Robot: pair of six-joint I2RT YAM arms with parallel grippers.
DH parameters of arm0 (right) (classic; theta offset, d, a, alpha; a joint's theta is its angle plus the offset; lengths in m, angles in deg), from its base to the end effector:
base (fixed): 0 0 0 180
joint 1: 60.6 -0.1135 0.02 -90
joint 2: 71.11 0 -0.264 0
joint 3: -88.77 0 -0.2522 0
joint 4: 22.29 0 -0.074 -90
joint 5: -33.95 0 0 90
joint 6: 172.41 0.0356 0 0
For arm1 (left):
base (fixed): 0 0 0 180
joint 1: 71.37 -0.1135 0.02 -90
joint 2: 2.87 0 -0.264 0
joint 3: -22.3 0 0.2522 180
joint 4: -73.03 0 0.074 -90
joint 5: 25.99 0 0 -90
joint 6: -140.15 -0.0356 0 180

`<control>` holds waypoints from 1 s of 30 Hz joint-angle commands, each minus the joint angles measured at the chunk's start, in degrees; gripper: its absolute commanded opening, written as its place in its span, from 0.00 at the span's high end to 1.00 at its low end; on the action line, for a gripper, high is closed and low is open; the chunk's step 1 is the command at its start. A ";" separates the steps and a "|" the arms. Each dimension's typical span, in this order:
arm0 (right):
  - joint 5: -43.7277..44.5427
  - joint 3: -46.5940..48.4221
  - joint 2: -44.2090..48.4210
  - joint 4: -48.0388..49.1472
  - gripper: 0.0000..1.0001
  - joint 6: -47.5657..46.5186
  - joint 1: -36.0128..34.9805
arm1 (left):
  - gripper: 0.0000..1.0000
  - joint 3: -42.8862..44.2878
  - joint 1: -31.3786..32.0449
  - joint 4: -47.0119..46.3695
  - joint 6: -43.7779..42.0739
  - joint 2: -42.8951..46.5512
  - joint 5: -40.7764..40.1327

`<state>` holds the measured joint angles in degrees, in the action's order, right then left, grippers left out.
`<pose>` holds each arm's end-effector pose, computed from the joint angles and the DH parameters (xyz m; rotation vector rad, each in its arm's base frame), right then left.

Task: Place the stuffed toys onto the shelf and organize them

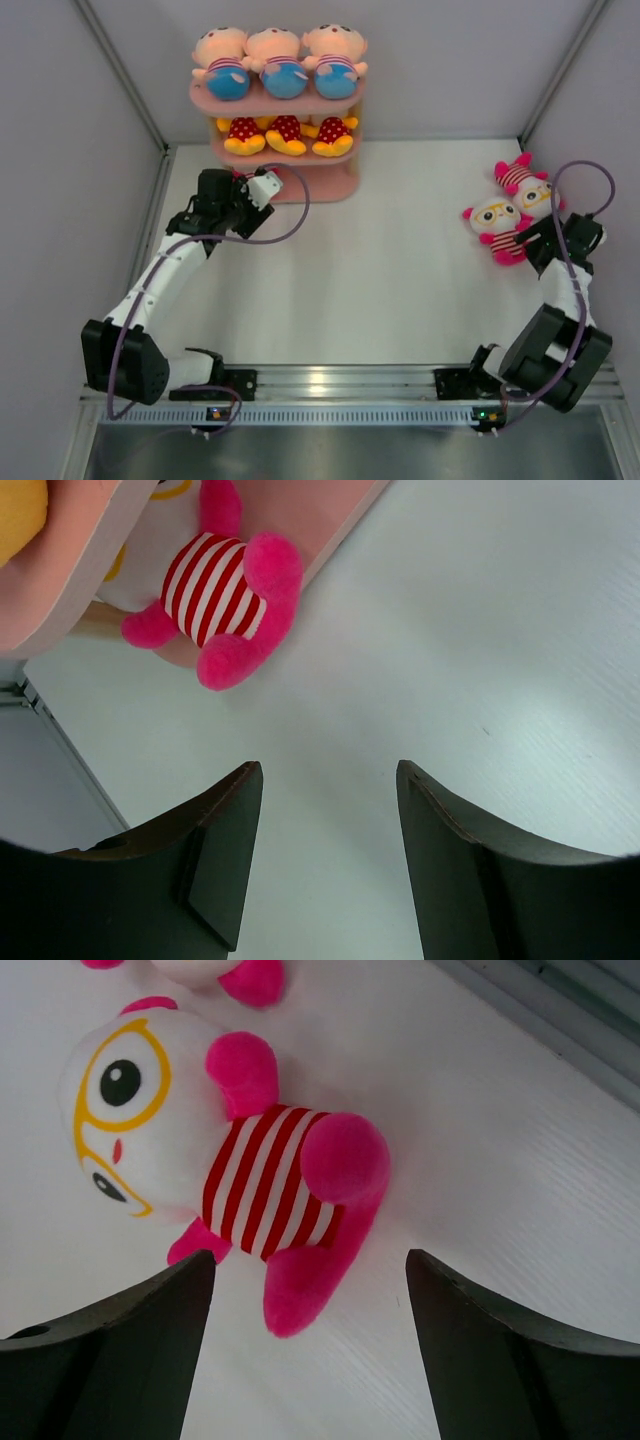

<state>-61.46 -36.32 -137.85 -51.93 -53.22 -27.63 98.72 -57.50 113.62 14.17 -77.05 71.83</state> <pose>0.2070 -0.1303 0.2319 1.1410 1.9875 0.0741 0.2762 -0.0732 0.3096 1.0077 1.9932 0.0574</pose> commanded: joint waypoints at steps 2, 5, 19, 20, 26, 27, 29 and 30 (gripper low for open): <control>-6.71 2.96 -11.62 10.69 0.23 -0.10 0.95 | 0.38 -1.92 0.98 3.93 2.41 5.35 0.53; -9.34 3.85 -16.30 13.32 0.24 -0.89 0.78 | 0.38 -2.27 1.16 4.81 3.11 7.55 1.06; -7.96 1.05 -4.29 13.06 1.00 14.26 -18.42 | 0.38 0.01 2.83 8.50 3.38 8.08 10.09; -4.99 -0.18 -0.19 13.76 1.00 17.27 -21.60 | 0.38 1.41 3.18 10.24 3.73 7.56 11.51; 22.26 -2.74 9.79 17.19 1.00 38.29 -51.65 | 0.29 8.08 7.04 14.21 6.45 4.66 21.52; 24.11 -2.22 9.09 17.20 1.00 39.88 -54.91 | 0.28 8.71 7.66 14.48 6.89 4.13 21.98; 24.92 -0.11 5.16 19.12 1.00 42.96 -62.04 | 0.27 10.46 9.59 14.39 7.69 2.55 22.77; 24.49 0.68 3.56 20.00 1.00 43.93 -63.72 | 0.24 10.99 10.38 14.39 7.69 2.02 22.95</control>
<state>-45.99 -38.09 -130.09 -36.48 -18.92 -86.19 106.37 -49.24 126.75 19.80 -73.37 89.60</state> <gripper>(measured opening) 0.027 0.737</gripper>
